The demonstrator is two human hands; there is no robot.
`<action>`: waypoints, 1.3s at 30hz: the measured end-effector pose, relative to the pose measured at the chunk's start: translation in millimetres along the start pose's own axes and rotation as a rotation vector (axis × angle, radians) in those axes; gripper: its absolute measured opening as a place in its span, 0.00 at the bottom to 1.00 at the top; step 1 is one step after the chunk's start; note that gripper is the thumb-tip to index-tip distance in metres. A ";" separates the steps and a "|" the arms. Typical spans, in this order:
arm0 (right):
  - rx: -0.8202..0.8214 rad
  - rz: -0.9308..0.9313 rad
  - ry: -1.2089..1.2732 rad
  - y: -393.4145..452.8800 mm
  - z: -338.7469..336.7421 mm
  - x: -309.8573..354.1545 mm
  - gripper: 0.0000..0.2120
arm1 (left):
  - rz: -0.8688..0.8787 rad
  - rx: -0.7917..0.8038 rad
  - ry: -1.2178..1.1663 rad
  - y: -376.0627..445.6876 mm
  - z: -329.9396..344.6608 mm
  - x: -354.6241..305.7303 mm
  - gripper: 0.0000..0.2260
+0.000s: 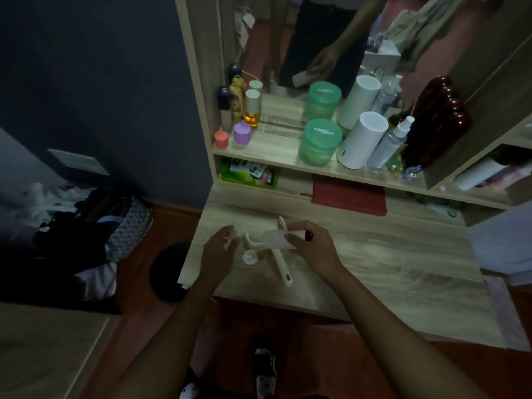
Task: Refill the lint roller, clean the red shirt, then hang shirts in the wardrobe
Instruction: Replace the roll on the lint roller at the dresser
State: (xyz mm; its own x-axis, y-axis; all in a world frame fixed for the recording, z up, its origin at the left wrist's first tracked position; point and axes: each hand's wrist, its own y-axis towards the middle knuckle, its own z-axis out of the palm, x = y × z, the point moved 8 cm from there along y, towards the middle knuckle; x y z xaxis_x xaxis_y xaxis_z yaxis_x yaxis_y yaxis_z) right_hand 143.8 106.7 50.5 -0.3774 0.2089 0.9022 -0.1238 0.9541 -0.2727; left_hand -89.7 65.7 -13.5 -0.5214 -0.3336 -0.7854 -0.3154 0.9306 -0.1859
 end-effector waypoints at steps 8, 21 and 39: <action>0.093 0.191 0.448 -0.6 46.1 29.6 0.10 | -0.259 0.105 -0.818 -19.2 -28.0 -48.7 0.10; 0.110 0.133 0.521 -7.0 65.9 76.3 0.07 | -0.321 0.124 -0.895 -8.2 -84.9 -44.1 0.02; 0.006 -0.055 0.452 11.7 103.4 116.8 0.08 | -0.232 0.060 -1.131 17.8 -109.6 -72.6 0.13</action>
State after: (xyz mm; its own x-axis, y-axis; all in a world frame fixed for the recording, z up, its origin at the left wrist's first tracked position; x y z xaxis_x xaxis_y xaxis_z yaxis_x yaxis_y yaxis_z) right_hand 3.4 120.1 118.1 0.0684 0.2322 0.9703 -0.1380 0.9654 -0.2213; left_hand -144.3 89.9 104.9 0.5611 -0.1996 -0.8033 -0.2571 0.8804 -0.3984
